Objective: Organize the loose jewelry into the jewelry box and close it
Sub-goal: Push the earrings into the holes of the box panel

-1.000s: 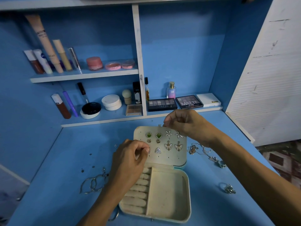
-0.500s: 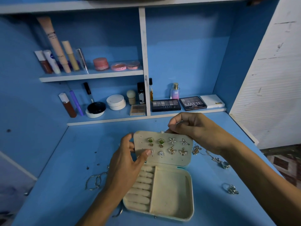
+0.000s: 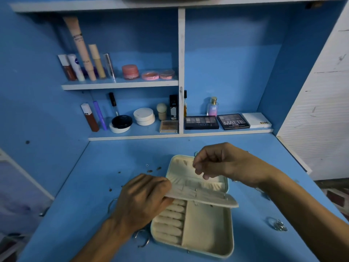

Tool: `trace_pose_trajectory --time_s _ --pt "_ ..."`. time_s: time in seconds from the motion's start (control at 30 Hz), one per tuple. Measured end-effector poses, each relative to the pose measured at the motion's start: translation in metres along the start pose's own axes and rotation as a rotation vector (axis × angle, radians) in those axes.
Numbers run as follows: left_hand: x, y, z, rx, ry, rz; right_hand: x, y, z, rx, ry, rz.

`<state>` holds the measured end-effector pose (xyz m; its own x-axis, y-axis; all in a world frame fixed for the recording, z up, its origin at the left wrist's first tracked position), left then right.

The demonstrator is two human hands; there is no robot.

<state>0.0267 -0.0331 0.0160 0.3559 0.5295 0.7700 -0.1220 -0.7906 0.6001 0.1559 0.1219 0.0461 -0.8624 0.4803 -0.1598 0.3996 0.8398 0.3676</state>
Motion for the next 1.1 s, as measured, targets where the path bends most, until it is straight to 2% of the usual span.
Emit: trace_pose_trajectory --time_s 0.27,0.37,0.8,1.1 --pt "-0.005 -0.001 0.004 -0.066 -0.157 -0.029 0.024 -0.033 0.014 -0.243 -0.010 -0.097" --pt "-0.005 -0.003 0.001 -0.096 -0.140 -0.038 0.027 -0.036 0.017 -0.319 -0.008 -0.100" --pt "-0.004 -0.002 -0.003 -0.165 -0.036 0.008 0.026 -0.041 0.018 -0.241 0.052 -0.164" --pt "-0.007 -0.003 -0.003 -0.138 -0.024 0.020 0.026 -0.045 0.005 -0.480 0.082 -0.160"
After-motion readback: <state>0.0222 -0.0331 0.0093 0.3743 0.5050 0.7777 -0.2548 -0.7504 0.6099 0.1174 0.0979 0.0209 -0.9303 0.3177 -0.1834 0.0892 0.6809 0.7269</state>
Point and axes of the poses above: each hand's wrist, its own x-axis towards the middle knuckle, its own y-axis out of the back of the hand, z = x × y, the point moved 7 cm from there along x, towards the middle knuckle, and after that the axes turned 3 degrees about -y, right-handed, at the moved point
